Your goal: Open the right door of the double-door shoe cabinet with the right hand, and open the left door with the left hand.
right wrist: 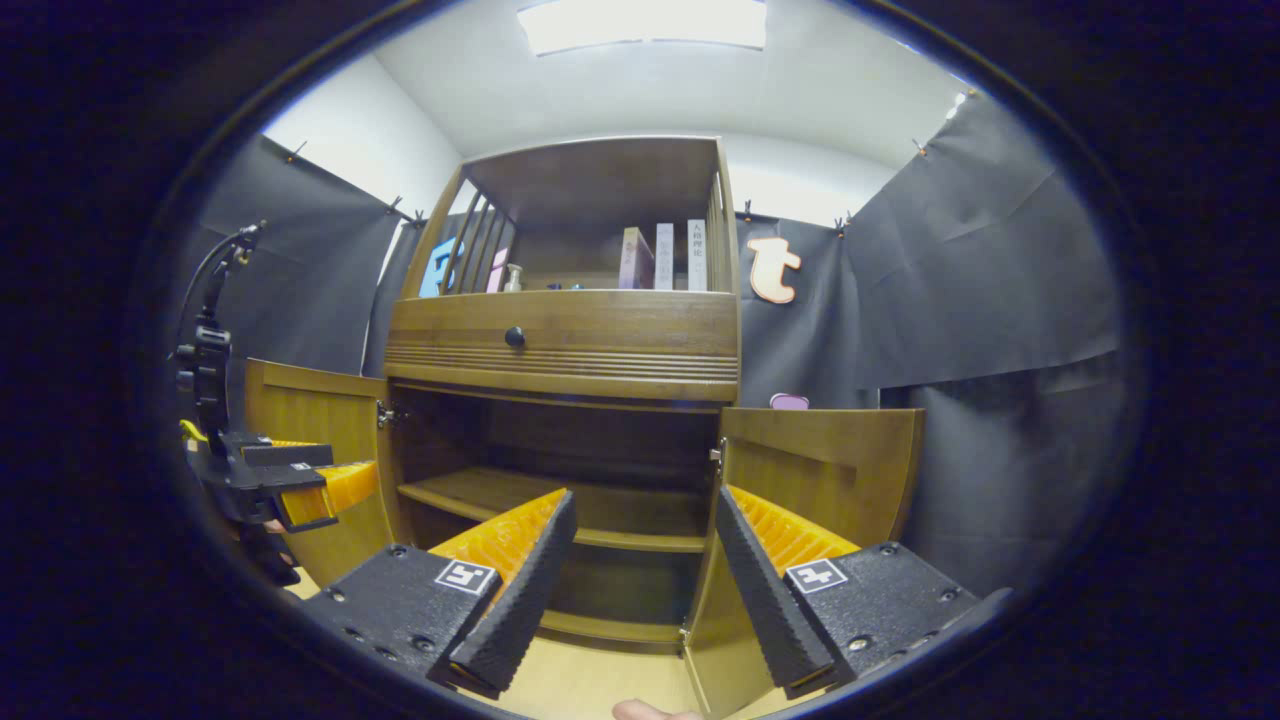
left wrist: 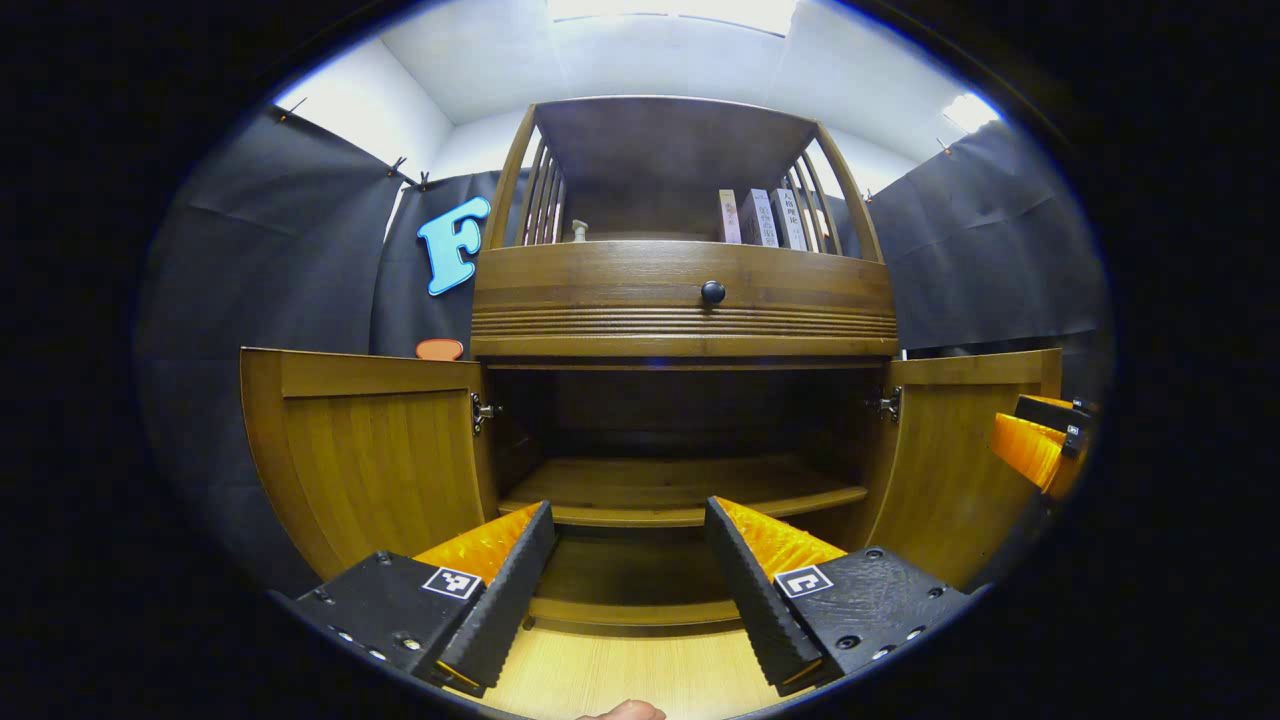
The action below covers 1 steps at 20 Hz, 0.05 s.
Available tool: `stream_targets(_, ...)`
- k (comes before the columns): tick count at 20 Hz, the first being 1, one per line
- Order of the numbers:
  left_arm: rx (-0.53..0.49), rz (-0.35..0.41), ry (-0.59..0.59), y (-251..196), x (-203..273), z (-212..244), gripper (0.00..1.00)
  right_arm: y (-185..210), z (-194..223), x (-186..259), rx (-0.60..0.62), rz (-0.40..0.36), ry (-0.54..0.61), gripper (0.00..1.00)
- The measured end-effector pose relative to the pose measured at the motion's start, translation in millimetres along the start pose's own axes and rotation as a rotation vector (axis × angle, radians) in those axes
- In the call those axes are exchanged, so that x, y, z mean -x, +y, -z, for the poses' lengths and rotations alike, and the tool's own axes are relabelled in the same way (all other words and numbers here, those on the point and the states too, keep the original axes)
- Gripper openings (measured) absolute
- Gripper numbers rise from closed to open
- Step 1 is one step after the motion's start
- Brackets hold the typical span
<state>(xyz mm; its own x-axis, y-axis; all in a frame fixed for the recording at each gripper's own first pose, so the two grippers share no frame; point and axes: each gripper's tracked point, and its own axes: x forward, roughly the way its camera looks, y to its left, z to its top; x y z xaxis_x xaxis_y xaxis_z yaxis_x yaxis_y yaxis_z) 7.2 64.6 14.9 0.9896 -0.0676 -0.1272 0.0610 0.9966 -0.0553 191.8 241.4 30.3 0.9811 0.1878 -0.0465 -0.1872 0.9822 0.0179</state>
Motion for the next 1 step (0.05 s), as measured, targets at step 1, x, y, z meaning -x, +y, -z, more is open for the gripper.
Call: stream_targets(1,-0.002,-0.004,-0.001,2.0,-0.1,-1.0,0.91,0.3,-1.4,0.3,-0.003,-0.001,-0.003,0.91)
